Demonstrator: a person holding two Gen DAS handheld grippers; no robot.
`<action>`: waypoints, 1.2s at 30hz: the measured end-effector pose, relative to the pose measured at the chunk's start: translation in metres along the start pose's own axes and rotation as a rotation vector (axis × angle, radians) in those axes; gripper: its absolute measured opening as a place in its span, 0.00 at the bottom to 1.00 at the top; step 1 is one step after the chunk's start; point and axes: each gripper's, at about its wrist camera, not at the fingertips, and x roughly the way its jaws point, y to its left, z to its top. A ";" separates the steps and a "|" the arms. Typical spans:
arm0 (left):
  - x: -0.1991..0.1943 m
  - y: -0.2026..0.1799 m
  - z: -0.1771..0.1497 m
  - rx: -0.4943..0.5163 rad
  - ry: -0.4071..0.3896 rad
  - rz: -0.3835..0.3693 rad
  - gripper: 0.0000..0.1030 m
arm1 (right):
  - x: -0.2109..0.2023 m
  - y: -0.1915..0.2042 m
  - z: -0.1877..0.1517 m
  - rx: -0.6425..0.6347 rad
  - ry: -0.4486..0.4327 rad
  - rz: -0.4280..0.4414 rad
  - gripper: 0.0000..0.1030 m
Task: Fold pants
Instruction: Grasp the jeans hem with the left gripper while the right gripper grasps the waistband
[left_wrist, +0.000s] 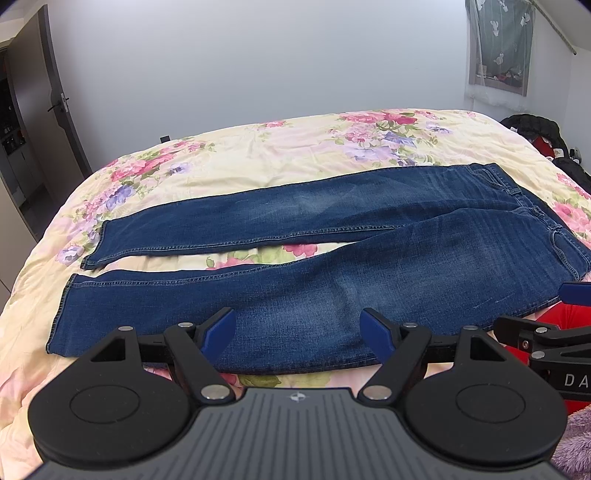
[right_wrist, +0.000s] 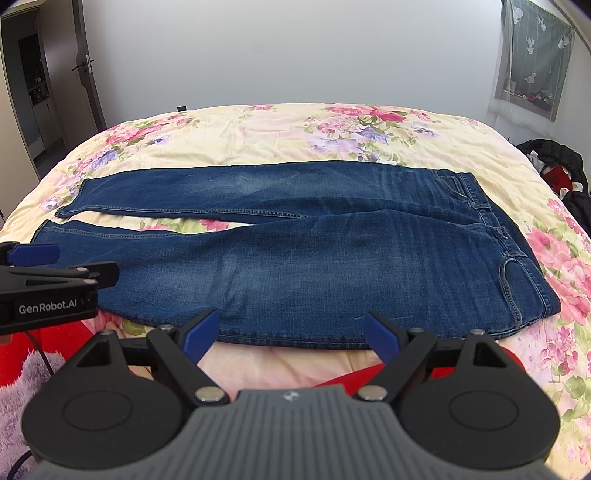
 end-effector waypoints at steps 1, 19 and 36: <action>0.000 0.001 0.000 0.001 0.000 0.001 0.87 | 0.001 0.000 0.000 -0.001 0.001 0.000 0.80; 0.036 0.130 0.024 0.119 -0.061 0.004 0.61 | 0.045 -0.107 0.024 -0.004 -0.056 -0.058 0.80; 0.132 0.219 -0.049 0.613 0.370 0.004 0.61 | 0.111 -0.258 0.028 -0.004 0.124 -0.229 0.44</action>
